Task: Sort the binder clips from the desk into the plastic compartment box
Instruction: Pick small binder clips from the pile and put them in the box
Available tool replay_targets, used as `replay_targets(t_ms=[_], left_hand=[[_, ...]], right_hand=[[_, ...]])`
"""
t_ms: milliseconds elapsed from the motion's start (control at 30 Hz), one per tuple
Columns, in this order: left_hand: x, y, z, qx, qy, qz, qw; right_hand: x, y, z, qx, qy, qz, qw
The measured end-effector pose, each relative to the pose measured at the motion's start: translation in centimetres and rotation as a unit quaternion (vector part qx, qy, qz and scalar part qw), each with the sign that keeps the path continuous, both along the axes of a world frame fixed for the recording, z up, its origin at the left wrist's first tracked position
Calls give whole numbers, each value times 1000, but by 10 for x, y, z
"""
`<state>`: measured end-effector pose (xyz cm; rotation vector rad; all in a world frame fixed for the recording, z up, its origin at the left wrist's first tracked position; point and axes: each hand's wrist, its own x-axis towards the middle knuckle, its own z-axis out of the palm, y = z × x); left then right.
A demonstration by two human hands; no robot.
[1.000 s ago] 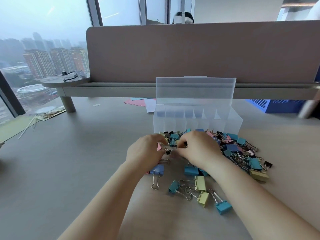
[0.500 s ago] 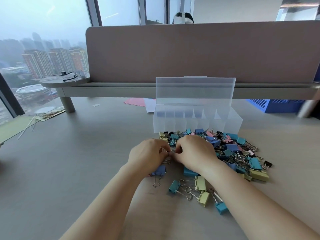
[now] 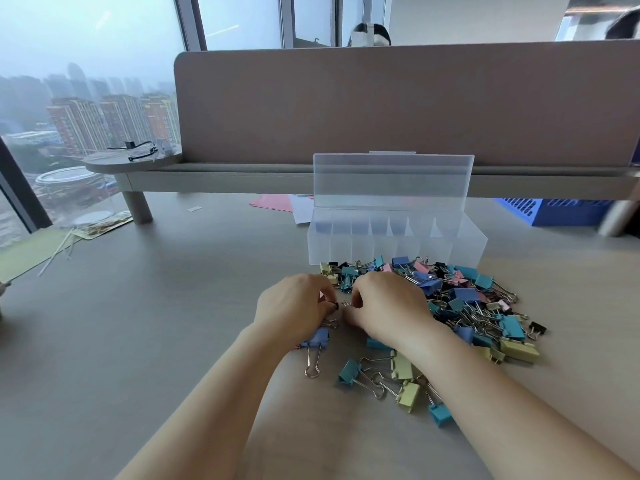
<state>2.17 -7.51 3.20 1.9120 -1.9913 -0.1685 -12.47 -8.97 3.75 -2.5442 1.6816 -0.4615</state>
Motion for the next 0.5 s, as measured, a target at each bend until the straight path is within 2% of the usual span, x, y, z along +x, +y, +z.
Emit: replay_targets(t_ms=[200,267,333,367,400,500], left_hand=[[0,1,1,0,-8,-13,1000],[0,1,2,4,-10,-16,1000],[0,1,2,9,-6,-15,1000],[0,1,2,11,-4,-14,1000],[0,1,3,12,-3,-12,1000],[-2,2,5,11,-16,-7,1000]], right_hand=[[-10,-5,4,55,-33,17,998],[-15,-8,8,94,-100,27,990],[-20,-10,15,148,-231,16,962],[-23,-11,20,184,-316,1,931],[-26,-13,25,234,-405,-12,884],[-36,-20,31,387,-618,-23,684]])
